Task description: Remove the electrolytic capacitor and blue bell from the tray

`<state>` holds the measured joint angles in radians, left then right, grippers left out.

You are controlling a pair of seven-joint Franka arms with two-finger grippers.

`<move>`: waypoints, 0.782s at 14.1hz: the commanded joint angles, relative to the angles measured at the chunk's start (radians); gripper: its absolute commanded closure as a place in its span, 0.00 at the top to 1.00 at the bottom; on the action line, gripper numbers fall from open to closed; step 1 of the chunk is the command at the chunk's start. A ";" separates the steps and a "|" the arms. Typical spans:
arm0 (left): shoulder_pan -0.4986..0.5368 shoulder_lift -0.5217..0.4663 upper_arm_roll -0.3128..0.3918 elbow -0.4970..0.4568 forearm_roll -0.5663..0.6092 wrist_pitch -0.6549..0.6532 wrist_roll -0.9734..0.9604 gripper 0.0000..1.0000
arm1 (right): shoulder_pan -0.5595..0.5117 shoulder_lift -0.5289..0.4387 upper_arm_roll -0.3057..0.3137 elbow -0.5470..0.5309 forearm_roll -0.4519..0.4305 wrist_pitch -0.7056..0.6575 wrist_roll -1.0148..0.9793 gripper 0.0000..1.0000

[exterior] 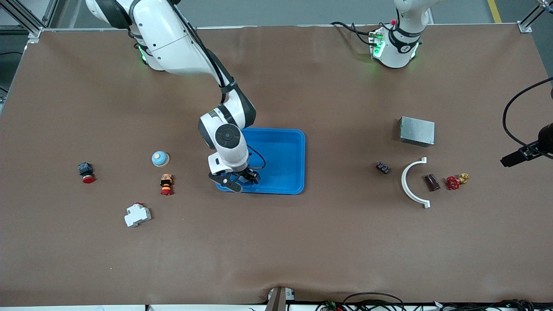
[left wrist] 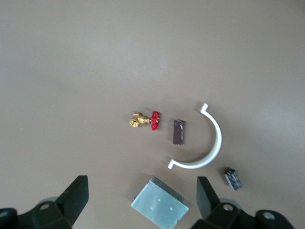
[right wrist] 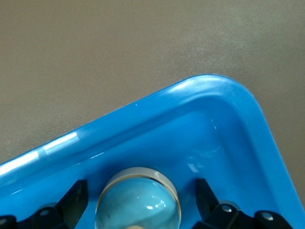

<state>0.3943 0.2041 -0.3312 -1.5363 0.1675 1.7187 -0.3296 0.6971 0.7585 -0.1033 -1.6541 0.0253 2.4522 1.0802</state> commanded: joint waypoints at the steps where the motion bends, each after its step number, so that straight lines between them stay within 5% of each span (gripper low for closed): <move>1: 0.006 -0.069 -0.018 -0.002 -0.029 -0.068 0.037 1.00 | -0.004 -0.005 0.008 0.005 -0.004 -0.004 0.009 1.00; 5: 0.009 -0.158 -0.015 -0.005 -0.140 -0.134 0.050 1.00 | 0.001 -0.007 0.008 0.007 -0.002 -0.012 0.010 1.00; 10: 0.003 -0.192 -0.072 -0.008 -0.135 -0.160 0.030 1.00 | 0.002 -0.008 0.010 0.008 -0.001 -0.013 0.007 0.97; 11: 0.005 -0.195 -0.081 -0.010 -0.135 -0.169 0.033 1.00 | 0.004 -0.008 0.010 0.008 -0.002 -0.013 -0.002 0.66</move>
<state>0.3910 0.0286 -0.3978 -1.5318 0.0424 1.5662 -0.3044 0.7022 0.7584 -0.0990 -1.6502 0.0256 2.4514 1.0807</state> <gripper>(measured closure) 0.000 0.026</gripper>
